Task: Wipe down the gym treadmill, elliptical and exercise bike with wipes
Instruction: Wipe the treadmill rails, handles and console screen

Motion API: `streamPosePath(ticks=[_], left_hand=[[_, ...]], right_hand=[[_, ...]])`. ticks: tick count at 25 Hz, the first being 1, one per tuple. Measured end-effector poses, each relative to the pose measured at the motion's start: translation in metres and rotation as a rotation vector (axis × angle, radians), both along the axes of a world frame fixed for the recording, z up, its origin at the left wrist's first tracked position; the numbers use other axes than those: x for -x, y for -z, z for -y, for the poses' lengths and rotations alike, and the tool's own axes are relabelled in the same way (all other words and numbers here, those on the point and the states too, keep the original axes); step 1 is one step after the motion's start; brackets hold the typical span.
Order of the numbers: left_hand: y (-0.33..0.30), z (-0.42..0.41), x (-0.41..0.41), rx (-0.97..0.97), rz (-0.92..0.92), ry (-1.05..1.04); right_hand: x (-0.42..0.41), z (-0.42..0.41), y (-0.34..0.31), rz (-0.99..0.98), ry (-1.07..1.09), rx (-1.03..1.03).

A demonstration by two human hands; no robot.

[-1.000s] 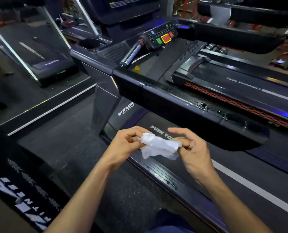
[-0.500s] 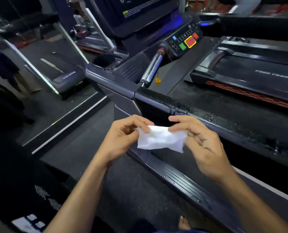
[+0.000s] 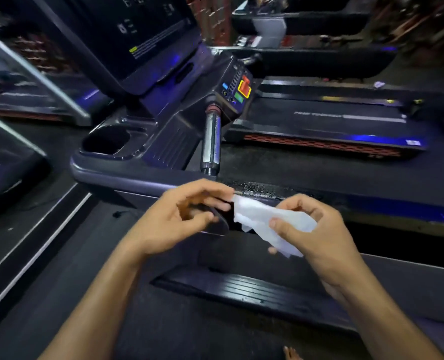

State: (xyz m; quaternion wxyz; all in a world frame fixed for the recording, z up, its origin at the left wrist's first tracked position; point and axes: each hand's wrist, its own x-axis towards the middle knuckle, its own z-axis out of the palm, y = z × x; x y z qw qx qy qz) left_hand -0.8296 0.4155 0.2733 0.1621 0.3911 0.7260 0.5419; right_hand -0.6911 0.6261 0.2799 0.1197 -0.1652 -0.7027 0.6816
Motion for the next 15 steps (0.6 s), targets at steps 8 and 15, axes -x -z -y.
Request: streamPosePath(ticks=[8,15], left_hand=[[0.014,0.020,0.078,0.362,-0.975,-0.051],[0.036,0.022,0.088,0.558,-1.146,-0.136]], right_hand=[[0.002,0.032,0.017,-0.303,0.507,-0.637],[0.065,0.063,0.040,-0.145,0.322,-1.331]])
